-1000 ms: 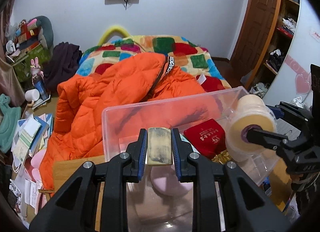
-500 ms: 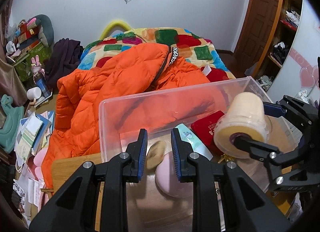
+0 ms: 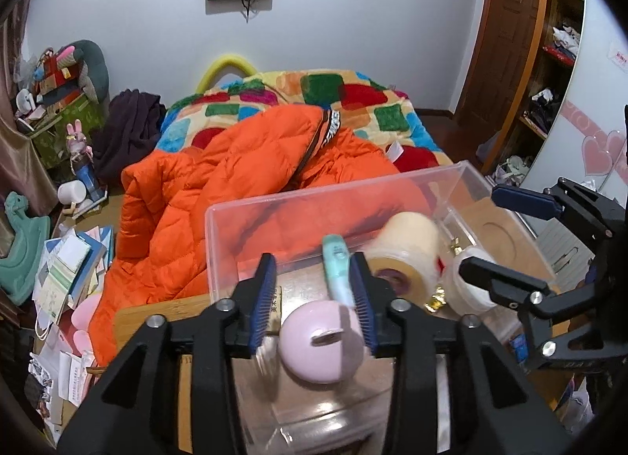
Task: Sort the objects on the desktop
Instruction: 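Carry the soap bar and cream jar into the plastic box with both grippers, then release the soap bar and cream jar in the box and withdraw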
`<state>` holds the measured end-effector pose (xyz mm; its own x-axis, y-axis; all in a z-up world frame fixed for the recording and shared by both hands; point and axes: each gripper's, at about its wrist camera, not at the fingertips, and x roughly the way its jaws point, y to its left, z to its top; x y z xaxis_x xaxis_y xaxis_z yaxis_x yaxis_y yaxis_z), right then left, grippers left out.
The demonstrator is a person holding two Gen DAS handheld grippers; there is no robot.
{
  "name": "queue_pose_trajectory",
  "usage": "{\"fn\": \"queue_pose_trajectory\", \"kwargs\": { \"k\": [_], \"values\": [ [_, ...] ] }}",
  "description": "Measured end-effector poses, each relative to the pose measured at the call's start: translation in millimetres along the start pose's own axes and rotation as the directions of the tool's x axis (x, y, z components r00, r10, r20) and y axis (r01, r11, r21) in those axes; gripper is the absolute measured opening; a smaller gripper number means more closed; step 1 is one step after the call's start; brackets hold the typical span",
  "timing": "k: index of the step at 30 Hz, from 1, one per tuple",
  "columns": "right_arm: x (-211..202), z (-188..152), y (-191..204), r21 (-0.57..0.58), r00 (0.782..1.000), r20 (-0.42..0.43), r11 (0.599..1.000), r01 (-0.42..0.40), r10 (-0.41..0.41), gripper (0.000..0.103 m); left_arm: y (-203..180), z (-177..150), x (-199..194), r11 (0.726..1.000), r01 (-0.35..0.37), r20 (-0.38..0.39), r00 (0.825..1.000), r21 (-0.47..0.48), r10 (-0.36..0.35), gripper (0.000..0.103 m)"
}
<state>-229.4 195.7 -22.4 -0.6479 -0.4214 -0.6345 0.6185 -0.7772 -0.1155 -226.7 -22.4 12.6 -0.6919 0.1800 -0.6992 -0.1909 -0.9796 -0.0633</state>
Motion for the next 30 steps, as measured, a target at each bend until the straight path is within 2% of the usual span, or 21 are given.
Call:
{"fn": "queue_pose_trajectory", "kwargs": {
  "k": [7,9,11,15,21,30],
  "values": [
    [-34,-12,-6,0.043,0.999,0.026,0.999,0.024,-0.025,0.072,-13,-3,-41,0.999,-0.027,0.083,0.996,0.022,0.025,0.063],
    [-44,-17,-6,0.059,0.999,0.028,0.998,0.027,-0.029,0.073,-16,-7,-53,0.999,-0.046,0.107,0.993,0.028,0.042,0.069],
    [-52,-23,-8,0.075,0.999,0.035,0.997,0.033,-0.036,0.08,-21,-12,-64,0.997,-0.062,0.126,0.99,0.036,0.057,0.075],
    [-69,-39,-9,0.086,0.997,0.05,0.994,0.062,-0.067,0.081,-30,-27,-80,0.996,-0.075,0.145,0.987,0.041,0.068,0.086],
    [-84,-65,-10,0.144,0.997,0.05,0.988,0.059,-0.067,0.082,-47,-52,-94,0.994,-0.102,0.164,0.982,0.042,0.094,0.093],
    [-91,-109,-13,0.223,0.993,0.026,0.969,0.11,-0.119,0.082,-74,-94,-92,0.993,-0.114,0.137,0.984,-0.018,0.115,0.094]
  ]
}}
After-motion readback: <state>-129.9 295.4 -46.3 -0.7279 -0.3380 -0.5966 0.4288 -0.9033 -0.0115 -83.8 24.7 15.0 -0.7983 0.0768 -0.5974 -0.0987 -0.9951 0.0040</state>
